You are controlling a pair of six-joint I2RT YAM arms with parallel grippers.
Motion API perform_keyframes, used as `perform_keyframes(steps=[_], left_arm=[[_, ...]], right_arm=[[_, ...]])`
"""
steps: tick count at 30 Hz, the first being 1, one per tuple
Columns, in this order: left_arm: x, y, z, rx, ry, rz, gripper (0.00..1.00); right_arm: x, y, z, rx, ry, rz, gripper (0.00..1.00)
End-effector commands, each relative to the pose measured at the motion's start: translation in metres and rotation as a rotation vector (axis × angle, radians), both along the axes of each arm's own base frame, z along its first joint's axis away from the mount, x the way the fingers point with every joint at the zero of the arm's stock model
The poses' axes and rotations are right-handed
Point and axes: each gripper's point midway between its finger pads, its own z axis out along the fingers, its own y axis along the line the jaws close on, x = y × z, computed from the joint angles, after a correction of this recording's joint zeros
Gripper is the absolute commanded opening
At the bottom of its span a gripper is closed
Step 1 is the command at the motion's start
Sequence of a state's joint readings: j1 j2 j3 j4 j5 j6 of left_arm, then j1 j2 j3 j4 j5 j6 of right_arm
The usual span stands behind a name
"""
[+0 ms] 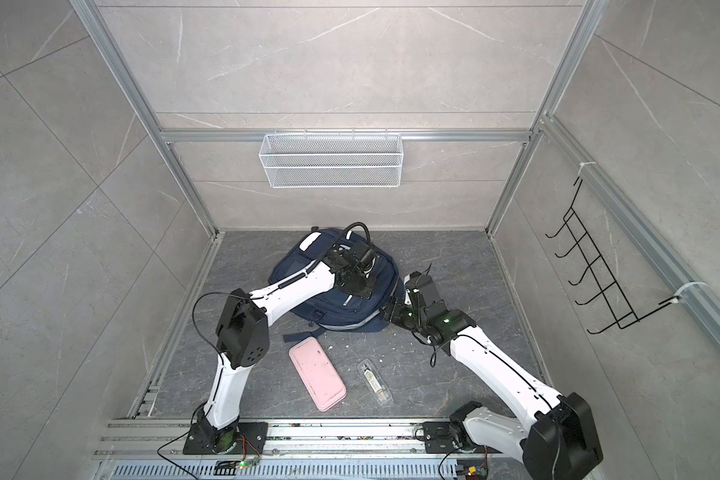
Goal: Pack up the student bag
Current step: 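Release the notebook and withdraw the right gripper toward the backpack's near side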
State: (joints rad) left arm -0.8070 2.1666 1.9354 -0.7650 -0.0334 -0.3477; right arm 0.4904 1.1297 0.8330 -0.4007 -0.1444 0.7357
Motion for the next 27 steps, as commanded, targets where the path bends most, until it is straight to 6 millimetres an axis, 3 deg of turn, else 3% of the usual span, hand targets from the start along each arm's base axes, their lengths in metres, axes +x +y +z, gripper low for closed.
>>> perform_keyframes(steps=[1, 4, 6, 12, 14, 21, 27], left_arm=[[0.011, 0.002, 0.054, -0.069, -0.117, 0.036, 0.23], [0.006, 0.032, 0.069, -0.073, -0.162, 0.089, 0.36], [0.0, 0.06, 0.077, -0.085, -0.187, 0.147, 0.39], [-0.023, 0.14, 0.057, -0.135, -0.171, 0.341, 0.45], [-0.029, 0.162, 0.041, -0.155, -0.146, 0.411, 0.48], [-0.038, 0.211, -0.006, -0.289, -0.04, 0.612, 0.59], [-0.031, 0.233, -0.028, -0.308, -0.006, 0.693, 0.64]], right_arm=[[-0.014, -0.008, -0.016, -0.056, 0.042, 0.015, 0.62], [-0.016, 0.005, -0.02, -0.034, 0.047, 0.053, 0.62], [-0.018, 0.019, -0.022, -0.029, 0.043, 0.094, 0.6], [-0.02, 0.062, -0.032, -0.03, 0.05, 0.19, 0.55], [-0.019, 0.078, -0.04, -0.039, 0.062, 0.214, 0.53], [-0.02, 0.121, -0.075, -0.071, 0.119, 0.292, 0.52], [-0.015, 0.131, -0.098, -0.096, 0.162, 0.303, 0.54]])
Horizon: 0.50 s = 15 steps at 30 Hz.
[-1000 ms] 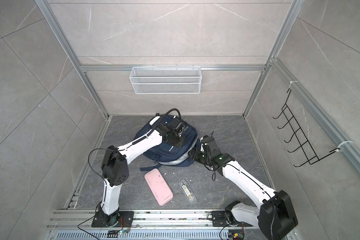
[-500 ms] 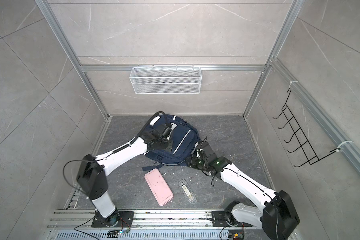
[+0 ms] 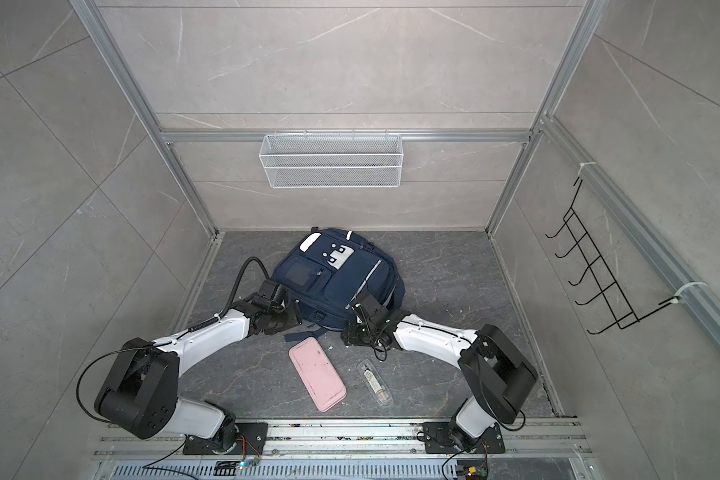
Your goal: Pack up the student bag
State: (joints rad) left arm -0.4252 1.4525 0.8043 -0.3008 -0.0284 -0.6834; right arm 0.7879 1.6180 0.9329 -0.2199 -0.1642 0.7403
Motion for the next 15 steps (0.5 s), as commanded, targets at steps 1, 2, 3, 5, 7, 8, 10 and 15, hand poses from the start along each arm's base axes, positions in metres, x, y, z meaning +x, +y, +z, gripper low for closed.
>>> perform_keyframes(steps=[1, 2, 3, 5, 7, 8, 10, 15], left_arm=[[0.027, -0.008, 0.021, -0.119, -0.096, 0.041, 0.64], [0.03, -0.005, 0.017, -0.122, -0.089, 0.051, 0.64], [0.033, -0.003, 0.014, -0.129, -0.081, 0.058, 0.64], [0.038, 0.002, 0.008, -0.127, -0.072, 0.073, 0.63], [0.044, 0.006, 0.004, -0.121, -0.07, 0.078, 0.62], [0.047, 0.007, 0.001, -0.123, -0.062, 0.079, 0.62], [0.052, 0.005, -0.003, -0.133, -0.056, 0.073, 0.61], [0.059, -0.008, -0.004, -0.188, -0.05, 0.05, 0.33]], right_arm=[[0.009, 0.01, 0.001, 0.008, -0.01, -0.004, 0.54], [0.01, 0.01, -0.001, 0.002, -0.01, -0.005, 0.54], [0.011, 0.011, -0.003, -0.003, -0.008, -0.005, 0.54], [0.014, 0.01, -0.005, -0.021, -0.01, -0.01, 0.54], [0.017, 0.005, -0.006, -0.043, -0.018, -0.025, 0.54], [0.019, 0.004, -0.004, -0.052, -0.029, -0.032, 0.54], [0.024, 0.001, -0.001, -0.071, -0.045, -0.033, 0.54], [0.034, -0.009, 0.003, -0.103, -0.058, -0.043, 0.54]])
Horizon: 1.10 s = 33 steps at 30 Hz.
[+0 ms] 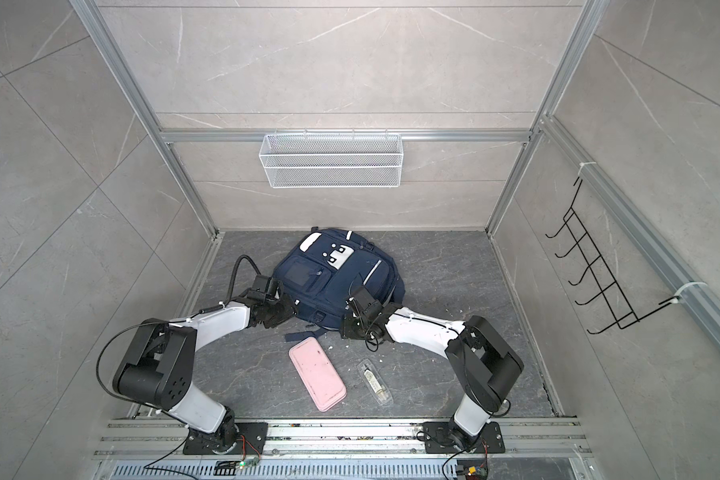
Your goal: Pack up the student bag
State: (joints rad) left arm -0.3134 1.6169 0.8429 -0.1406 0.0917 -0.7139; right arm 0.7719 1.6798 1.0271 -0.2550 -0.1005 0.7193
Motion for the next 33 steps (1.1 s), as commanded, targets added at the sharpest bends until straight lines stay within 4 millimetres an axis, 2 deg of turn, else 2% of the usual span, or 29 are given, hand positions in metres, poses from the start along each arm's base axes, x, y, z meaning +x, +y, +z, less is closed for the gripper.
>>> perform_keyframes(steps=[1, 4, 7, 13, 16, 21, 27, 33], left_arm=[[0.019, -0.015, 0.019, -0.078, -0.071, -0.024, 0.24], [0.016, -0.025, 0.02, -0.107, -0.07, -0.037, 0.07], [0.011, -0.035, 0.024, -0.127, -0.079, -0.045, 0.03], [0.007, -0.063, 0.05, -0.169, -0.136, -0.08, 0.02], [0.008, -0.07, 0.061, -0.176, -0.152, -0.094, 0.02], [0.007, -0.081, 0.071, -0.199, -0.16, -0.109, 0.02], [0.004, -0.088, 0.081, -0.203, -0.173, -0.129, 0.02], [0.003, -0.097, 0.09, -0.206, -0.186, -0.157, 0.02]], right_arm=[[0.01, -0.014, -0.002, -0.061, -0.012, -0.016, 0.54], [0.015, -0.02, 0.003, -0.063, -0.018, -0.018, 0.54], [0.009, -0.007, 0.014, 0.0, -0.03, 0.03, 0.53], [-0.006, 0.027, 0.018, 0.061, -0.009, 0.085, 0.53], [-0.009, 0.037, 0.014, 0.068, 0.002, 0.091, 0.53], [-0.003, 0.042, 0.005, 0.064, 0.01, 0.064, 0.51], [0.003, 0.038, -0.003, 0.017, -0.011, 0.049, 0.49], [0.007, 0.041, 0.0, -0.06, -0.066, 0.083, 0.47]])
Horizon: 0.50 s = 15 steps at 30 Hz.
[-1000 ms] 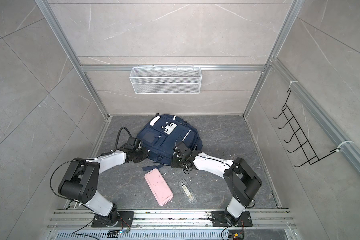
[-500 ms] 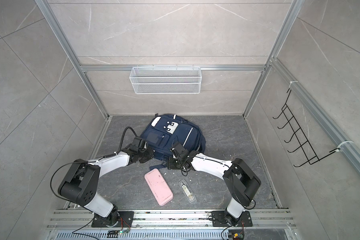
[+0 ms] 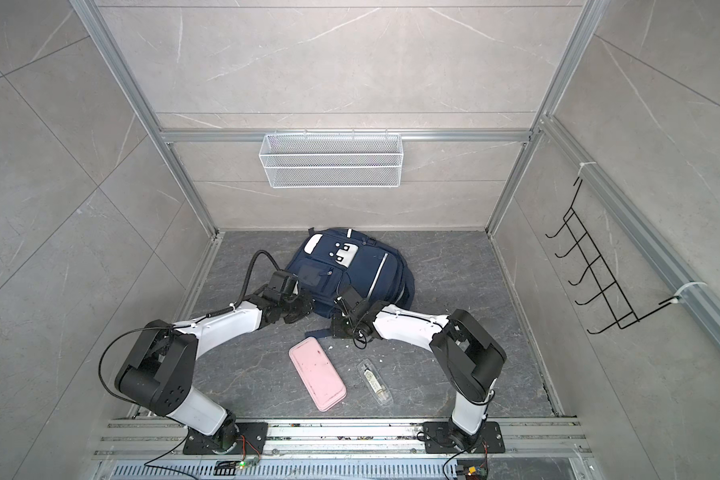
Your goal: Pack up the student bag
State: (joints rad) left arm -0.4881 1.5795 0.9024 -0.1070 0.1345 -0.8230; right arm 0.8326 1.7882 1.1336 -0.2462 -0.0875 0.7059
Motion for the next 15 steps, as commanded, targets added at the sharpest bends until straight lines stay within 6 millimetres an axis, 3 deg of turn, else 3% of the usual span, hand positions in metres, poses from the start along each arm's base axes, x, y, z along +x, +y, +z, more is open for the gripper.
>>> perform_keyframes(steps=[1, 7, 15], left_arm=[[0.011, -0.021, 0.051, -0.077, -0.119, -0.05, 0.02], [0.006, -0.03, 0.061, -0.078, -0.137, -0.076, 0.02], [0.003, -0.036, 0.08, -0.079, -0.167, -0.102, 0.02]], right_arm=[[0.003, 0.005, 0.004, -0.073, -0.059, 0.023, 0.47], [0.013, -0.015, 0.005, -0.247, -0.149, -0.036, 0.49], [0.013, -0.027, 0.006, -0.317, -0.211, -0.086, 0.48]])
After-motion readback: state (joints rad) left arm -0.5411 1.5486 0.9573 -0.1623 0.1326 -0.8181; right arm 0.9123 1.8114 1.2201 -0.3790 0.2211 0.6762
